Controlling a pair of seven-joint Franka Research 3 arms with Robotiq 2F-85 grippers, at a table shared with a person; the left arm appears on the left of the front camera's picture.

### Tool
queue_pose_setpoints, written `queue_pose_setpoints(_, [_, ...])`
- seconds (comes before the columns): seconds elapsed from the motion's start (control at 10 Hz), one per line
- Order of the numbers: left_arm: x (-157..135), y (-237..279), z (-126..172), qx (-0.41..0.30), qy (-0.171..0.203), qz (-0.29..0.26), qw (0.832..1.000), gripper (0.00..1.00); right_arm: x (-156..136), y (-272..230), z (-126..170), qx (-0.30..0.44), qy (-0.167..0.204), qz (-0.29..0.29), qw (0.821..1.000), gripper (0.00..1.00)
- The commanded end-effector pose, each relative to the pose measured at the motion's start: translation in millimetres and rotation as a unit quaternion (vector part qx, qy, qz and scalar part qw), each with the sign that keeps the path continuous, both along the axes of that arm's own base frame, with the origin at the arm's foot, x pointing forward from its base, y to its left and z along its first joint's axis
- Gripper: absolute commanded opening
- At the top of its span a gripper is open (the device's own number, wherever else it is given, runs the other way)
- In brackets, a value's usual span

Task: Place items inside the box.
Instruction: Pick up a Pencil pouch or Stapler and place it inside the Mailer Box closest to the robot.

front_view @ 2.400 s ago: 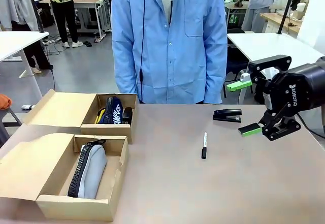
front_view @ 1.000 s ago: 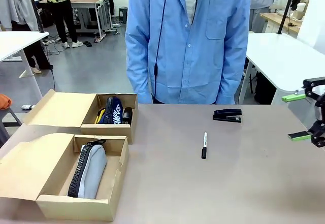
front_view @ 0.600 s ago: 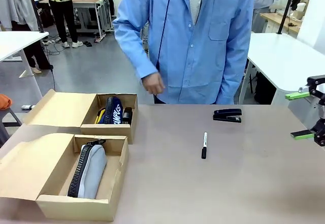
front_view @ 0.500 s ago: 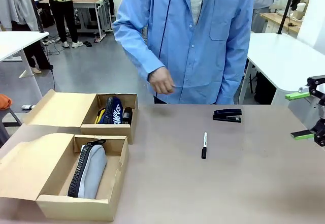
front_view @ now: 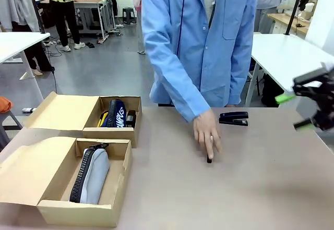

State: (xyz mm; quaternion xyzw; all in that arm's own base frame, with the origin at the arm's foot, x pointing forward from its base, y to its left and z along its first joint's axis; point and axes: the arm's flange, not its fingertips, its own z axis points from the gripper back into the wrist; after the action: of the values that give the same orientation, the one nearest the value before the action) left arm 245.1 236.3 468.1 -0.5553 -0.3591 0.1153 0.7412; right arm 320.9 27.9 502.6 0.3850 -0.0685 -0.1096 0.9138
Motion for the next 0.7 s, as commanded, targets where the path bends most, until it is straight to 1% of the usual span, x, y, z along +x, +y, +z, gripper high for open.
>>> queue_pose_setpoints(0.0, [0,-2,0,-0.002,-0.015,-0.001,1.0,1.0,95,12,-31,-0.103,-0.03,-0.014,0.994,1.0])
queue_pose_setpoints(0.1, [0,-2,0,-0.002,-0.015,-0.001,1.0,1.0,107,30,-48,-0.095,0.011,0.028,0.995,1.0])
queue_pose_setpoints(0.2, [0,-2,0,-0.002,-0.015,-0.001,1.0,1.0,90,12,-39,-0.027,0.019,0.046,0.998,1.0])
queue_pose_setpoints(0.3, [0,-2,0,-0.002,-0.015,-0.001,1.0,1.0,55,-35,-17,0.039,0.013,0.041,0.998,1.0])
queue_pose_setpoints(0.4, [0,-2,0,-0.002,-0.015,-0.001,1.0,1.0,6,-86,-3,0.061,-0.013,0.02,0.998,1.0])
queue_pose_setpoints(0.5, [0,-2,0,-0.002,-0.015,-0.001,1.0,1.0,-47,-132,-8,0.071,-0.038,-0.028,0.996,1.0])
queue_pose_setpoints(0.6, [0,-2,0,-0.002,-0.015,-0.001,1.0,1.0,-79,-150,-24,0.081,-0.029,-0.064,0.994,1.0])
